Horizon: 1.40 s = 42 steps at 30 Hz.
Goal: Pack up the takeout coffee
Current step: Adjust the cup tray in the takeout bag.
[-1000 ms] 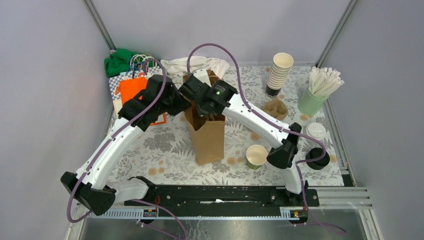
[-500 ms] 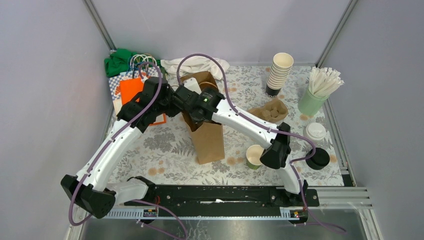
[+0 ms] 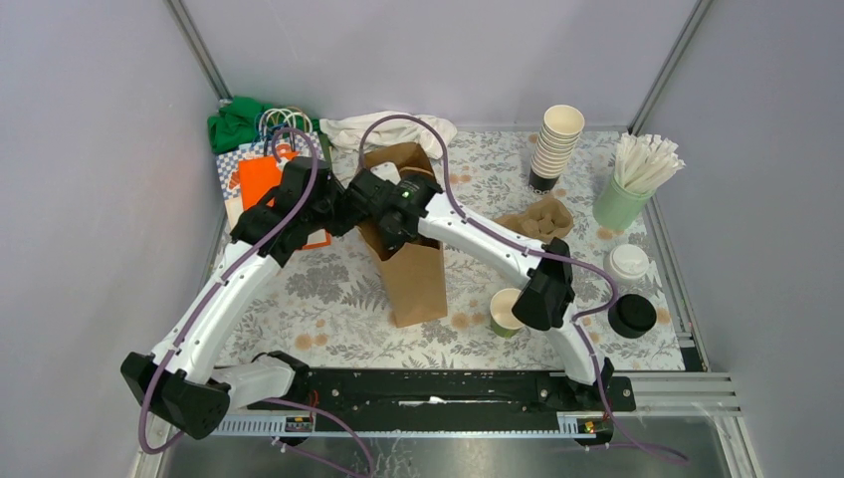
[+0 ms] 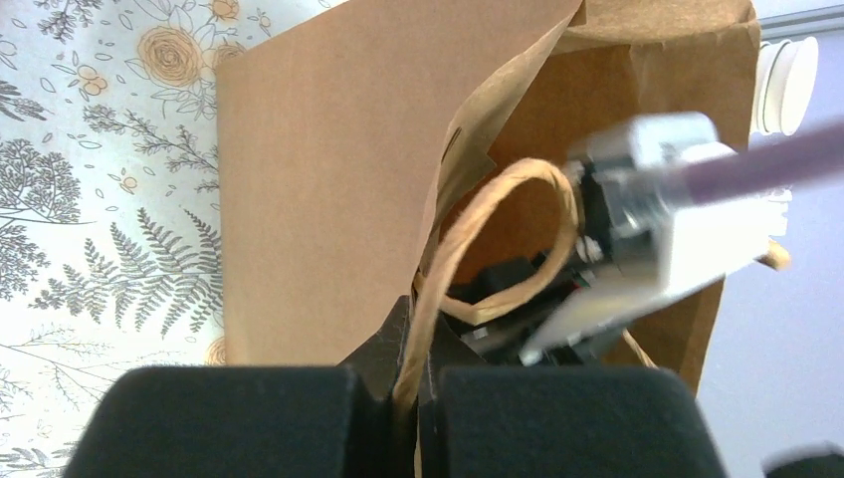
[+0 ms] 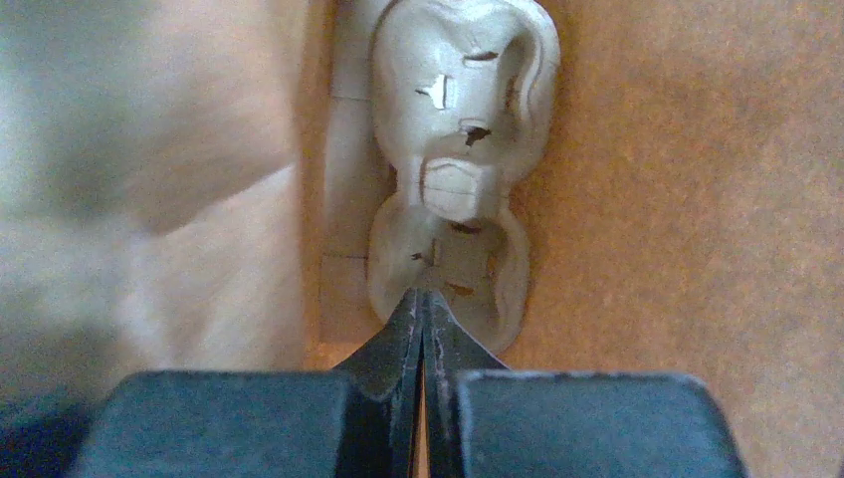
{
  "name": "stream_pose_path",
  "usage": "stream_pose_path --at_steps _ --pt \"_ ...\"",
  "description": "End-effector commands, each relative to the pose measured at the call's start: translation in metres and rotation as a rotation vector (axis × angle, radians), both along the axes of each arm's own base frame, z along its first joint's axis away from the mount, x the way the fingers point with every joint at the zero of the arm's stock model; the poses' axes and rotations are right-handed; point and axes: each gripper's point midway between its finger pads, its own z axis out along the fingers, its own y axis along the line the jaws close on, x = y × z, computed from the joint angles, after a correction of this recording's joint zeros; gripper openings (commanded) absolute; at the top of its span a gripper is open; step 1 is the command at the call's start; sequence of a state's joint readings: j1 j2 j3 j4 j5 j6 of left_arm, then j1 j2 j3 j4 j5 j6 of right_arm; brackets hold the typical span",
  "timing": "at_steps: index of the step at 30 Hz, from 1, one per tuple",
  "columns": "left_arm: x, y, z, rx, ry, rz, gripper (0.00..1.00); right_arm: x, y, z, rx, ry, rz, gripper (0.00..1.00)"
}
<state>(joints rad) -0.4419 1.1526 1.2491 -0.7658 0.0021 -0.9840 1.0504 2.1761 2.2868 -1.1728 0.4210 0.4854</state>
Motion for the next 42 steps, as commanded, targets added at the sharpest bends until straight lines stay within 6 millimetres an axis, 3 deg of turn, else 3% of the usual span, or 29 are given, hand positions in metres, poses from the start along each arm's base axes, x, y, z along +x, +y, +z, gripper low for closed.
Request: stream_pose_path --at_steps 1,5,14,17,23,27,34,38,42 --pt "-0.006 -0.007 0.008 -0.056 -0.013 -0.022 0.00 -0.007 -0.014 -0.028 -0.025 0.128 -0.051 0.00" --pt "-0.005 -0.003 0.008 -0.070 -0.003 -0.005 0.00 -0.005 -0.018 -0.019 0.007 0.096 -0.064 0.00" --pt "-0.005 -0.005 0.012 -0.082 -0.023 -0.026 0.00 -0.005 -0.015 -0.035 0.000 0.189 -0.106 0.00" --pt "-0.005 -0.004 0.019 -0.069 -0.035 -0.031 0.00 -0.007 -0.024 -0.042 -0.021 0.204 -0.122 0.00" --pt "-0.004 0.001 0.023 -0.040 -0.026 -0.013 0.00 -0.006 -0.046 -0.034 -0.060 0.147 -0.131 0.00" --pt "-0.002 0.004 0.028 -0.043 -0.033 0.012 0.00 -0.014 -0.055 -0.039 -0.075 0.160 -0.120 0.00" --pt "-0.001 -0.008 0.033 -0.079 -0.039 -0.042 0.00 -0.013 -0.051 -0.051 -0.086 0.183 -0.110 0.00" --pt "-0.002 -0.011 0.035 -0.092 -0.047 -0.061 0.09 -0.007 -0.052 -0.059 -0.092 0.201 -0.130 0.00" --pt "-0.003 -0.012 0.038 -0.098 -0.062 -0.069 0.09 0.003 -0.048 -0.064 -0.043 0.219 -0.157 0.00"
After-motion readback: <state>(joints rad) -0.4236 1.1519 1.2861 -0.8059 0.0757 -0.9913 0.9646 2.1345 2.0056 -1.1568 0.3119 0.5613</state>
